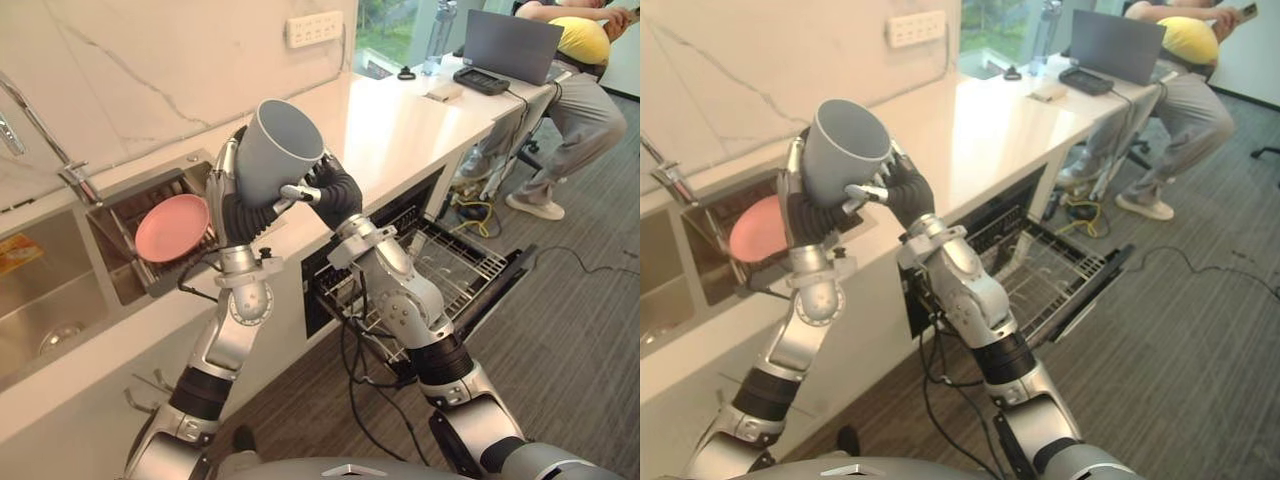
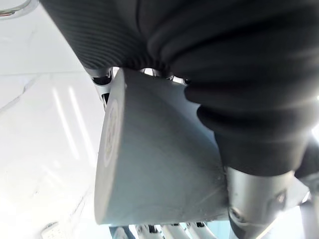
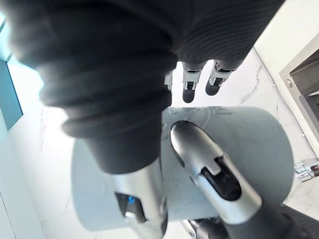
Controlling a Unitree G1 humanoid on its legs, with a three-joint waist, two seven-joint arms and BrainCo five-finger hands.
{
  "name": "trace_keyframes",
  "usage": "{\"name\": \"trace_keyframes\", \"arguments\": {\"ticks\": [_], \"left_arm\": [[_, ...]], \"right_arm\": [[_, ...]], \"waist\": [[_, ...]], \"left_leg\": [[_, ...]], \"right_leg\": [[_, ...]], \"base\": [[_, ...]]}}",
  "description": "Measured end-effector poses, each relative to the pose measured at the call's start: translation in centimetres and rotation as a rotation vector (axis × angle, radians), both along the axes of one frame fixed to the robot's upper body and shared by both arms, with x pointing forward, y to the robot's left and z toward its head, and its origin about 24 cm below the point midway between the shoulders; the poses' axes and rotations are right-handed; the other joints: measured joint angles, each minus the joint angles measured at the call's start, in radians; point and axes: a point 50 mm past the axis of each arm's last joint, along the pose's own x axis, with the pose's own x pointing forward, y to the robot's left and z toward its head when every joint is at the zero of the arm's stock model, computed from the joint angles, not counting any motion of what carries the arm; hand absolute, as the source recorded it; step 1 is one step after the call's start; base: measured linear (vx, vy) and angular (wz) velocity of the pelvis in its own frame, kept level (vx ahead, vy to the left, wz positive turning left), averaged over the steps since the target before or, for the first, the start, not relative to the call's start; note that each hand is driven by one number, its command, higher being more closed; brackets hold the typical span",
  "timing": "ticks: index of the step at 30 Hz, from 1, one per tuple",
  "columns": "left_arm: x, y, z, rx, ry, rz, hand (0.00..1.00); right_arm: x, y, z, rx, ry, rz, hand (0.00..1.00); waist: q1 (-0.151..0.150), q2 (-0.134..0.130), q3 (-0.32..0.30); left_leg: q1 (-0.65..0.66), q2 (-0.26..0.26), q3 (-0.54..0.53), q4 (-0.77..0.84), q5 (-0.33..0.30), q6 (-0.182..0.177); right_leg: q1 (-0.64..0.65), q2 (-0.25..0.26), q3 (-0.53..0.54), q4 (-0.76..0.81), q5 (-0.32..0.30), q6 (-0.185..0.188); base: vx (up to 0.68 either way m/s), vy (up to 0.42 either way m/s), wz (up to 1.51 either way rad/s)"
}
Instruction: Walk over to the sink, pick up the cup, carry it to the dishwasher, place the cup inside the dishwasher, then close the dishwasher door
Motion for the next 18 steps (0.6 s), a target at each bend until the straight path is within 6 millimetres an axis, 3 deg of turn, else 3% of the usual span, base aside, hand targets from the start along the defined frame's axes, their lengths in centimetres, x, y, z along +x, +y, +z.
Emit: {"name": "trace_keyframes", "arguments": {"ticks": [18], "left_arm": [[0.0,-2.0,0.4,0.009,0.022,-0.054,1.0]], "right_arm": [[0.0,0.5,0.2,0.008,0.012,-0.037,0.0]], "waist": [[0.001,0.012,0.006]], "left_leg": [[0.0,0.0,-0.001,0.0,0.003,-0.001]], "right_leg": [[-0.001,-0.001,0.0,-0.001,0.0,-0.001]], "base": [[0.0,0.0,0.0]]}}
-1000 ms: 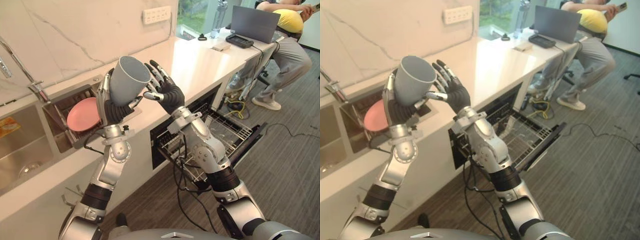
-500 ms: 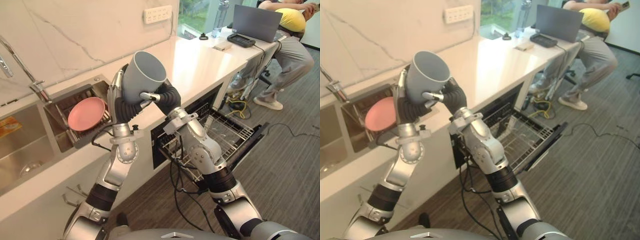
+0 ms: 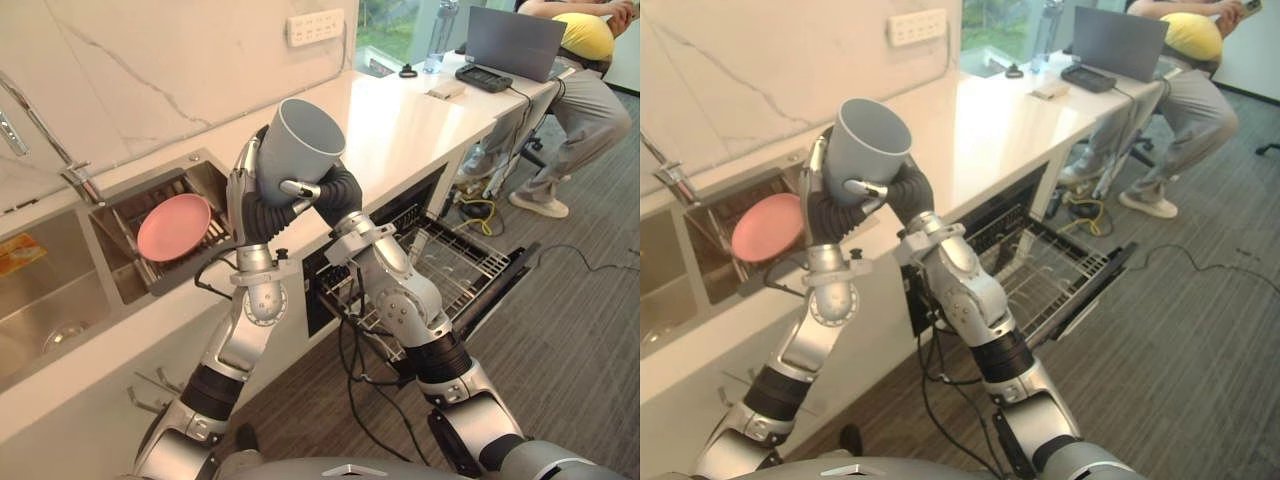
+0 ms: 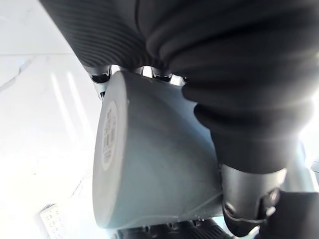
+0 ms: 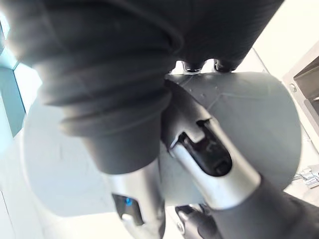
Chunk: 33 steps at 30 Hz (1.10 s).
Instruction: Walk over to the sink, pick up the cup, carry it to the dishwasher, place the cup inside the dishwasher, then close the dishwasher door
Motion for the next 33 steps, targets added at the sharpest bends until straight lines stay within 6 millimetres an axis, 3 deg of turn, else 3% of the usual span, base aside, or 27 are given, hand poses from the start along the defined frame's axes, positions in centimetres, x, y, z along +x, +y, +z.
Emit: {"name": "trace_keyframes", "arguments": {"ticks": [7,8,28,29,33], "left_arm": [[0.1,0.0,-0.2,0.015,0.025,0.023,1.0],[0.1,0.0,-0.3,0.015,0.027,0.025,1.0],[0.0,0.2,-0.6,-0.009,0.016,0.082,1.0],[0.0,0.2,-0.7,-0.01,0.015,0.084,0.0],[-0.4,-0.7,-1.1,-0.003,0.02,0.047,0.0]], "right_arm": [[-0.2,0.7,-0.2,0.017,0.045,-0.032,0.0],[-0.2,0.8,-0.2,0.018,0.049,-0.035,1.0],[-0.9,1.7,-0.1,-0.013,0.037,-0.119,1.0],[-0.9,1.7,-0.1,-0.013,0.038,-0.119,1.0],[-0.8,1.3,0.1,-0.002,0.024,-0.164,1.0]], "waist": [[0.0,0.001,0.0],[0.0,0.001,0.0],[0.002,0.021,-0.002],[0.002,0.021,-0.002],[0.007,0.021,-0.002]], "left_leg": [[0.0,0.0,0.001,0.0,0.0,0.0],[0.0,0.0,0.001,0.0,0.0,0.0],[-0.001,0.0,0.003,0.0,-0.001,-0.001],[-0.001,0.0,0.003,0.0,-0.001,-0.001],[-0.002,0.0,0.003,0.0,-0.001,-0.001]], "right_leg": [[0.0,0.0,0.0,-0.002,0.001,0.002],[0.0,0.0,0.0,-0.003,0.001,0.002],[-0.001,-0.001,0.001,-0.01,0.009,0.008],[-0.001,-0.001,0.001,-0.01,0.009,0.008],[-0.001,-0.001,0.001,-0.01,0.009,0.008]], "base": [[0.0,0.0,0.0],[0.0,0.0,0.0],[0.0,0.0,0.0],[0.0,0.0,0.0],[0.0,0.0,0.0]]}}
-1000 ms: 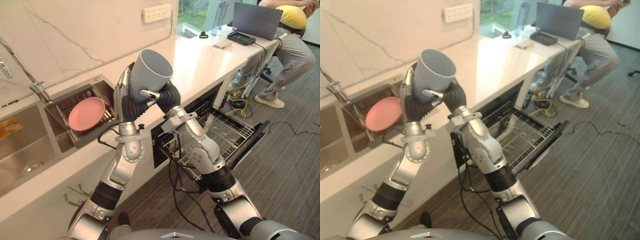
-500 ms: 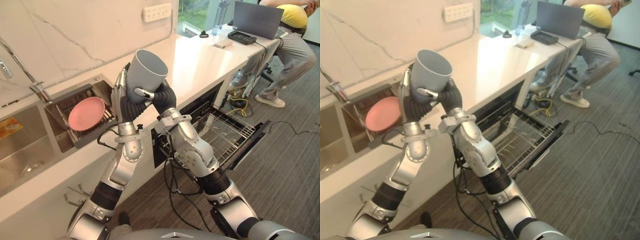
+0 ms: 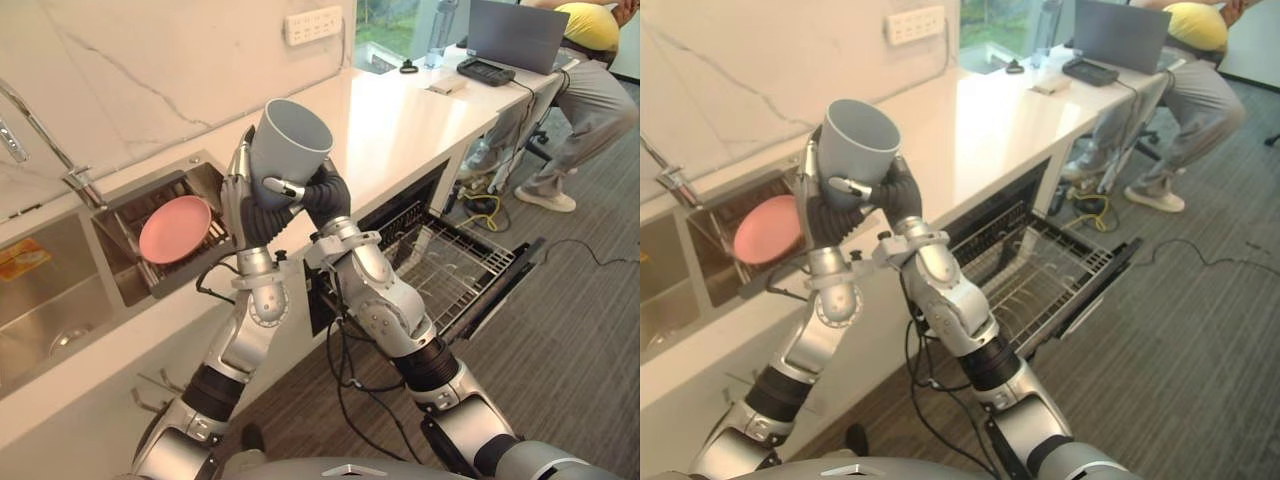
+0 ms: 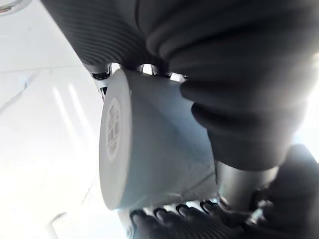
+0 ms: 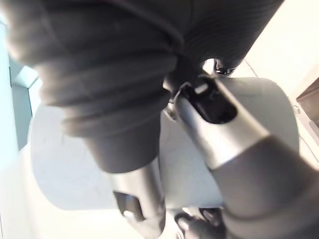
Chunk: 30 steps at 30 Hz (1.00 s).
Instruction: Walk over to the sink, pick up the cup, carry it to the dishwasher, place the cup inside the dishwasher, then close the dishwasher door
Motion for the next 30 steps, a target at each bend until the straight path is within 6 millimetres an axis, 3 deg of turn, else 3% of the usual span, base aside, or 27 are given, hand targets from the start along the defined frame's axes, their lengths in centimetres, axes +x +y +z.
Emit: {"name": "trace_keyframes", "arguments": {"ticks": [17,23,30], "left_arm": [[-0.4,-0.3,-0.4,-0.07,0.008,-0.037,0.0],[-0.2,-0.7,-1.9,-0.13,0.089,-0.115,0.0],[-0.7,-2.1,-3.2,-0.182,0.213,-0.332,0.0]], "right_arm": [[0.2,-0.7,0.8,0.09,-0.023,-0.046,1.0],[0.6,-2.7,1.8,0.195,-0.053,-0.141,1.0],[0.1,-6.5,3.9,0.368,-0.141,-0.277,1.0]], "waist": [[-0.003,0.001,-0.001],[-0.003,0.001,-0.001],[-0.009,0.0,0.0]], "left_leg": [[0.0,0.0,0.0,0.0,0.0,0.0],[0.0,-0.001,0.0,0.0,0.0,0.0],[0.0,-0.001,0.002,0.0,0.0,0.0]], "right_leg": [[0.0,0.0,0.002,0.0,0.0,0.0],[0.0,0.0,0.003,0.0,0.0,0.0],[-0.001,0.0,0.006,0.0,0.001,0.001]], "base": [[0.0,0.0,0.0],[0.0,0.0,0.0],[0.0,0.0,0.0]]}}
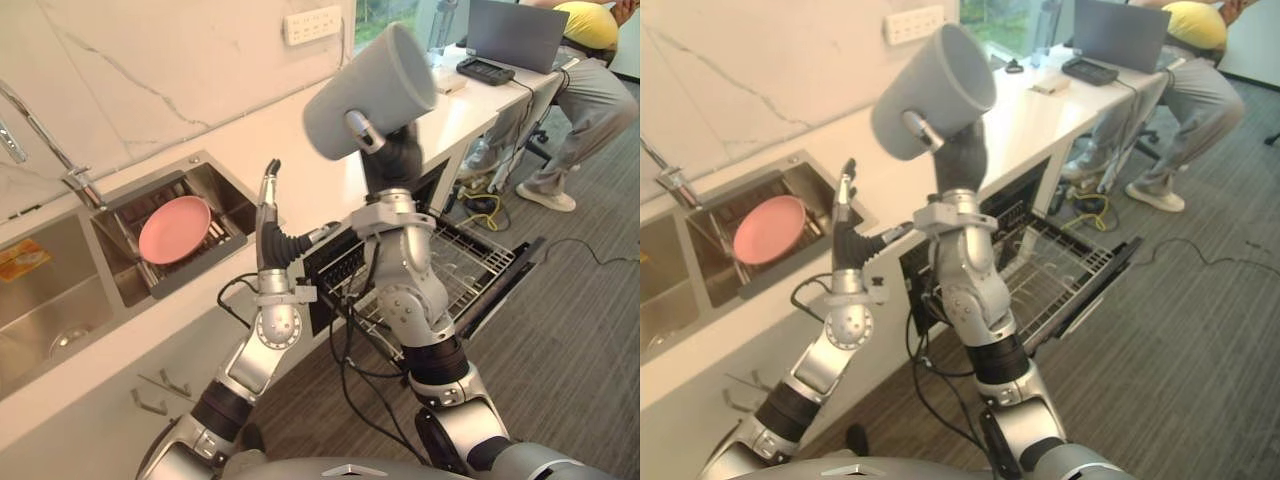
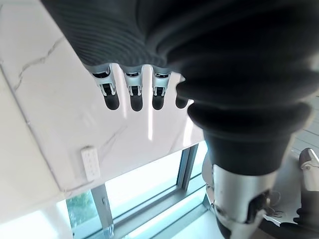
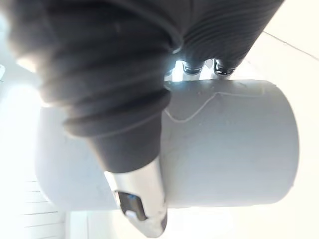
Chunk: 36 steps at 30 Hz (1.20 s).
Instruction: Walk over to the sink, pick up the cup, carry it to the dishwasher, place the cup inside the dishwasher, then close the dishwasher door
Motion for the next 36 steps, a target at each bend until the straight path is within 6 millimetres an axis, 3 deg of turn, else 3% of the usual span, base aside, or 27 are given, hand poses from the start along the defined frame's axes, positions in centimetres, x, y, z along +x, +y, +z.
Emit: {"name": "trace_keyframes", "arguments": {"ticks": [4,6,9,12,17,21,26,29,31,36], "left_arm": [[-0.4,-1.6,-1.0,-0.014,0.083,-0.167,0.0],[-1.4,-2.8,-2.6,-0.043,0.194,-0.325,0.0],[-3.2,-4.5,-7.2,-0.096,0.481,-0.551,0.0],[-5.4,-4.2,-12.0,-0.147,0.745,-0.645,0.0],[-8.5,-1.4,-17.3,-0.208,1.013,-0.658,0.0],[-11.1,1.2,-20.7,-0.172,1.166,-0.571,0.0],[-13.5,4.8,-23.5,-0.061,1.276,-0.429,0.0],[-13.1,7.2,-24.1,-0.035,1.277,-0.267,0.0],[-12.3,8.7,-24.0,-0.061,1.254,-0.164,0.0],[-10.4,12.0,-23.2,-0.124,1.169,0.058,0.0]], "right_arm": [[0.2,-2.2,-0.6,0.042,0.029,-0.086,1.0],[0.2,-3.7,-1.6,0.042,0.057,-0.144,1.0],[0.1,-6.0,-2.9,-0.026,0.096,-0.213,1.0],[-0.2,-9.1,-4.7,-0.131,0.144,-0.305,1.0],[0.1,-14.5,-7.2,-0.253,0.27,-0.445,1.0],[0.1,-16.5,-8.1,-0.337,0.327,-0.512,1.0],[0.5,-17.8,-11.3,-0.48,0.505,-0.515,1.0],[0.9,-18.4,-14.1,-0.546,0.658,-0.473,1.0],[1.8,-18.5,-14.4,-0.569,0.697,-0.431,1.0],[4.4,-19.4,-11.6,-0.598,0.68,-0.432,1.0]], "waist": [[-0.003,-0.001,0.001],[-0.004,-0.002,0.001],[-0.015,-0.004,0.003],[-0.035,-0.012,0.008],[-0.05,-0.023,0.015],[-0.052,-0.03,0.019],[-0.045,-0.059,0.039],[-0.025,-0.08,0.068],[-0.022,-0.086,0.111],[-0.001,-0.091,0.218]], "left_leg": [[0.0,0.0,0.003,0.0,0.0,0.0],[-0.001,0.001,0.012,0.0,-0.002,0.001],[-0.017,0.001,0.027,0.0,-0.003,0.002],[-0.017,0.0,0.031,0.0,-0.002,0.002],[-0.016,0.004,0.044,-0.001,-0.01,-0.001],[-0.016,0.009,0.049,-0.001,-0.017,-0.006],[-0.016,0.013,0.049,-0.001,-0.015,-0.003],[-0.026,0.013,0.044,0.0,-0.012,-0.001],[-0.033,0.013,0.037,0.0,-0.01,-0.003],[-0.121,0.009,-0.001,0.0,0.014,0.007]], "right_leg": [[-0.003,0.0,0.004,-0.001,0.001,0.0],[-0.01,-0.001,0.012,-0.002,0.002,-0.001],[-0.037,-0.003,0.03,-0.007,0.013,0.0],[-0.042,-0.004,0.035,-0.006,0.017,0.001],[-0.054,-0.005,0.051,-0.009,0.017,0.0],[-0.059,-0.003,0.053,-0.009,0.016,-0.004],[-0.06,0.0,0.053,-0.007,0.015,-0.008],[-0.067,0.0,0.051,-0.003,0.015,-0.009],[-0.071,0.0,0.047,0.0,0.016,-0.014],[-0.136,0.003,0.021,0.005,0.037,-0.014]], "base": [[0.0,0.001,-0.02],[0.0,0.006,-0.11],[0.0,0.01,-0.13],[0.02,0.001,-0.07],[-0.01,0.001,-0.09],[-0.01,-0.001,-0.05],[0.0,0.0,0.0],[-0.01,0.003,0.03],[-0.05,0.006,0.07],[-0.06,0.02,0.16]]}}
